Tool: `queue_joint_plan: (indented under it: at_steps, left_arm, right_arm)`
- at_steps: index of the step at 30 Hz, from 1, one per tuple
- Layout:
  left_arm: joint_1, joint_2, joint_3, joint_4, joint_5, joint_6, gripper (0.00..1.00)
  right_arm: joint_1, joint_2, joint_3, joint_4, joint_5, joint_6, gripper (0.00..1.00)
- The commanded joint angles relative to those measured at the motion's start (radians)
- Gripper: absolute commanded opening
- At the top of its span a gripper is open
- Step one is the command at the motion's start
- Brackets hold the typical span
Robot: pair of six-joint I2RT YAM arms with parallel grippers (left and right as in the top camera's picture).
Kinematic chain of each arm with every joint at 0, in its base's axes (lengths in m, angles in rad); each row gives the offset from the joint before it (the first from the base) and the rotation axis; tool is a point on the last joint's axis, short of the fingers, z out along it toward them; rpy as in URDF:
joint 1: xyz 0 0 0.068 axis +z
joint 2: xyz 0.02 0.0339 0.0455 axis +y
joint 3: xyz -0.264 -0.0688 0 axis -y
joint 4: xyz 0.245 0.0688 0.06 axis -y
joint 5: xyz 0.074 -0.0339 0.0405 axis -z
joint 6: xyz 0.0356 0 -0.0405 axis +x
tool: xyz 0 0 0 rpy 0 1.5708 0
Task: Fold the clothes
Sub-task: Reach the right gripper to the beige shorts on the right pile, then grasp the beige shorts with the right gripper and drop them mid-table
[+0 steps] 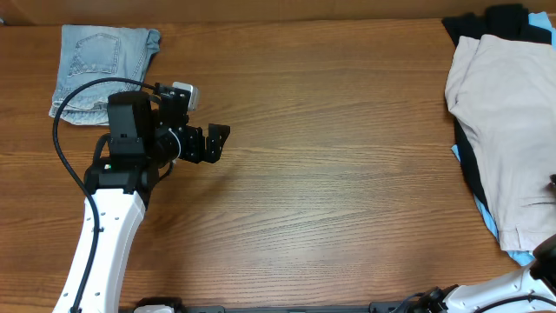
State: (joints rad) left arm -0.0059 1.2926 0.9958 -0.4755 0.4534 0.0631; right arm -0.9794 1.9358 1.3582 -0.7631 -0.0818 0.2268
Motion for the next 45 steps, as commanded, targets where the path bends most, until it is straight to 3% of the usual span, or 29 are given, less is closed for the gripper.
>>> queue_joint_plan:
  at_steps: [1, 4, 5, 7, 9, 17, 20, 26, 30, 39, 43, 45]
  left_arm:
    - [0.005, 0.003, 0.022, 0.005, 0.018, 0.019, 1.00]
    - [0.005, 0.003, 0.022, 0.004, 0.019, 0.019, 1.00]
    - [0.005, 0.003, 0.022, 0.005, 0.019, 0.019, 1.00]
    - [0.005, 0.003, 0.022, 0.006, 0.019, 0.019, 1.00]
    - [0.005, 0.003, 0.022, 0.013, 0.019, 0.019, 1.00]
    - [0.005, 0.002, 0.023, 0.065, 0.059, 0.014, 1.00]
    - [0.006, 0.000, 0.023, 0.114, 0.073, -0.030, 1.00]
    - [0.006, -0.002, 0.023, 0.152, 0.106, -0.061, 1.00]
    - [0.008, -0.002, 0.023, 0.159, 0.103, -0.060, 0.99]
    - [0.181, -0.002, 0.023, 0.158, 0.060, -0.112, 0.97]
    - [0.269, -0.002, 0.023, 0.151, 0.059, -0.111, 0.99]
    - [0.311, -0.002, 0.023, 0.146, 0.060, -0.100, 1.00]
  right_arm:
    - [0.061, 0.006, -0.011, 0.006, 0.018, -0.019, 0.66]
    - [0.073, 0.006, -0.011, 0.003, 0.016, -0.018, 0.46]
    - [0.077, 0.006, -0.011, -0.001, 0.013, -0.018, 0.31]
    - [0.077, 0.005, -0.009, -0.007, -0.021, -0.018, 0.14]
    - [0.077, -0.001, -0.006, -0.015, -0.070, -0.017, 0.09]
    - [0.079, -0.127, 0.044, -0.096, -0.248, -0.010, 0.09]
    - [0.096, -0.237, 0.048, -0.118, -0.401, -0.013, 0.08]
    - [0.235, -0.435, 0.048, -0.200, -0.508, -0.023, 0.09]
    - [0.442, -0.523, 0.048, -0.243, -0.507, -0.025, 0.09]
    - [1.182, -0.521, 0.047, -0.104, -0.373, 0.150, 0.09]
    - [1.403, -0.471, 0.047, -0.055, -0.265, 0.198, 0.19]
    - [1.527, -0.410, 0.047, -0.023, -0.247, 0.197, 0.31]
